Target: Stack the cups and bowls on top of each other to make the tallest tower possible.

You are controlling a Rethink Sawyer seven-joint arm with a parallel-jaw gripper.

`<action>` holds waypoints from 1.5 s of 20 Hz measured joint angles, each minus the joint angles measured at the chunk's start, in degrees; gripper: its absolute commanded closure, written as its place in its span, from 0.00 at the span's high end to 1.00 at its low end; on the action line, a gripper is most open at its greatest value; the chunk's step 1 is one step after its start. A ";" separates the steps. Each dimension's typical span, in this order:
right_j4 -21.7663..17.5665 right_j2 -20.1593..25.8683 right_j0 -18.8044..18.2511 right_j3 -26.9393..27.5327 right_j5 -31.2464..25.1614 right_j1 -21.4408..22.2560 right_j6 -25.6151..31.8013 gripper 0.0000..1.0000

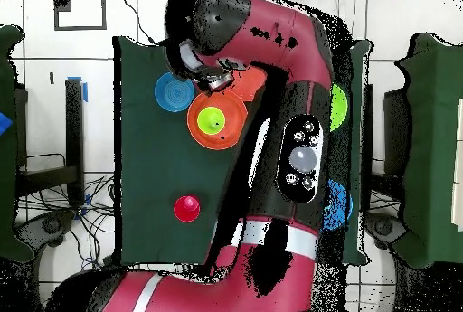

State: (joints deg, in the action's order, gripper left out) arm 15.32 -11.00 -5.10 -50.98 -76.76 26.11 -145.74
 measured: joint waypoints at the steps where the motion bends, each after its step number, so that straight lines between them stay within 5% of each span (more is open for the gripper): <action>1: -0.95 -0.16 -0.01 -0.52 0.92 1.03 0.00 1.00; 9: -8.83 -0.53 -0.20 -3.87 14.19 6.44 0.01 1.00; 19: -14.81 -0.18 -1.78 -4.64 26.34 6.94 0.01 1.00; 30: -19.01 0.38 -2.23 -5.18 27.86 6.95 0.01 1.00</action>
State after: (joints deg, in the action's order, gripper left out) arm -3.68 -10.62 -7.33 -56.16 -48.90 33.06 -145.73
